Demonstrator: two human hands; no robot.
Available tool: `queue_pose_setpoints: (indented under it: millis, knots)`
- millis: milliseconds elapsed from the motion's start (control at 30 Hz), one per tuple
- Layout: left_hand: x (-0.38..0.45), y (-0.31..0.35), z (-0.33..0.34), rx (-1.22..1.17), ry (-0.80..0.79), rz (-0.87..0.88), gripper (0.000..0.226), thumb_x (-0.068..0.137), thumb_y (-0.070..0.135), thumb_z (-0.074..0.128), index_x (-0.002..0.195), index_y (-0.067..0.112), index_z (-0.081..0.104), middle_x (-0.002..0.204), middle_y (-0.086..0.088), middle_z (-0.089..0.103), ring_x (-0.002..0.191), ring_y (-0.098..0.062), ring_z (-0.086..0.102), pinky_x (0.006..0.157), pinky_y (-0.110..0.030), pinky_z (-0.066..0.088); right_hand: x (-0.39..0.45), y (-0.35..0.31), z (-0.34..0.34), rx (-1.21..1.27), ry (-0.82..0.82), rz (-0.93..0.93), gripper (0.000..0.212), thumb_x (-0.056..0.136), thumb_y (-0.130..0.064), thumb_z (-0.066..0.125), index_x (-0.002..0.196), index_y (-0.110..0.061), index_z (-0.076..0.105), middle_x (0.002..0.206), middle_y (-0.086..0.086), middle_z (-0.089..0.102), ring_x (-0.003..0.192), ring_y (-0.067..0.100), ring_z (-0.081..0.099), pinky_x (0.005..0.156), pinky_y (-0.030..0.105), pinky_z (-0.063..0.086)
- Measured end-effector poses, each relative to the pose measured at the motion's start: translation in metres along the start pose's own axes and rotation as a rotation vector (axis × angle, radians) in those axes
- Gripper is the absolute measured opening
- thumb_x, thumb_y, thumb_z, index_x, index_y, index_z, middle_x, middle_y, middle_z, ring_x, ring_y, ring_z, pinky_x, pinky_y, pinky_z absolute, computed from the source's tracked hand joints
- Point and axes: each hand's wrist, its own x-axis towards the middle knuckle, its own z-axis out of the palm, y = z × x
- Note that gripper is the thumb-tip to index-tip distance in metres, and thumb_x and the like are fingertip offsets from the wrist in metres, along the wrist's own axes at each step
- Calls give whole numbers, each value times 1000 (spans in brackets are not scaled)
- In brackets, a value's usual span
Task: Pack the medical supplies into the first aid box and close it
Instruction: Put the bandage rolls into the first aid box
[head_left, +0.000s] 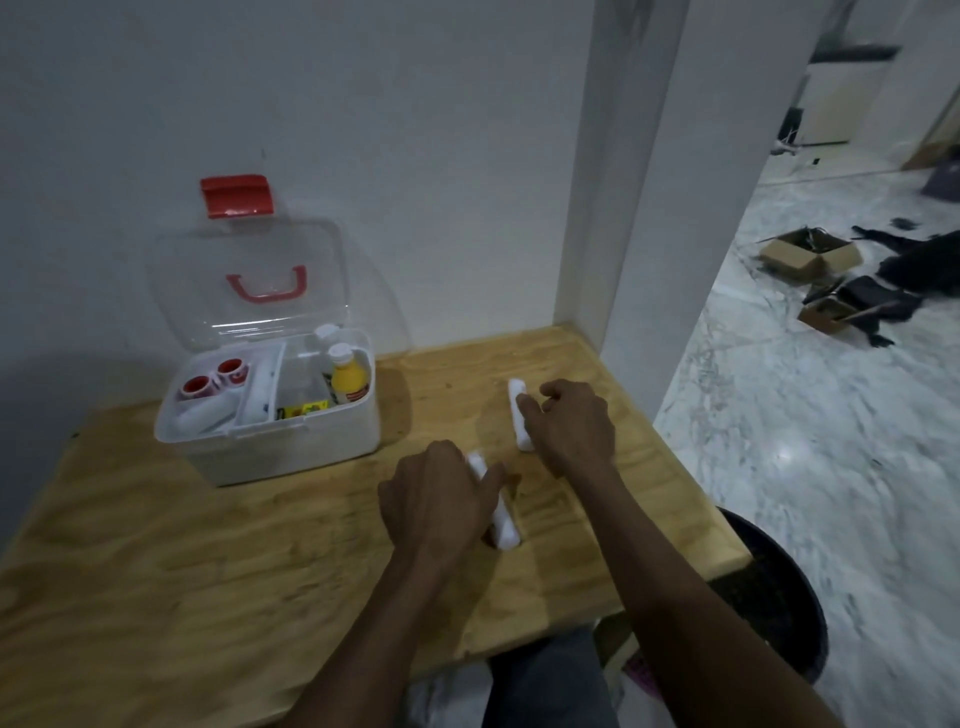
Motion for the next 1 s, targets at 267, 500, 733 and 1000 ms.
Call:
queue_pose_setpoints:
  millis: [267,500,733,1000]
  knots:
    - [8,12,-4,0,-105,-29,51,76,60,65,115,28,60,112,1,66,103,-25,64,84,-38,47,23,-13,16,-89,-151,-34,55,83,-46,66,123,-10,57,123,10,62,112,30,59,85,39,51]
    - [14,-3,0,-124,-16,10,33,80,61,54,101,38,66,81,5,73,83,-18,69,74,-39,55,24,-16,22,20,-152,-115,42,94,-36,56,130,-13,57,133,7,58,117,26,57,92,37,48]
    - [9,-13,-16,-246,188,153,25,89,43,60,112,36,67,73,9,72,76,-12,69,70,-31,50,8,-19,15,178,-115,-326,43,96,-30,54,138,-23,51,117,9,64,105,25,60,85,39,51]
    - [-3,-34,-39,-438,345,223,13,85,29,71,98,28,71,81,13,71,72,1,65,62,-26,55,-26,-39,-1,357,-49,-433,26,90,-25,65,115,-24,63,93,-6,67,72,4,64,64,19,50]
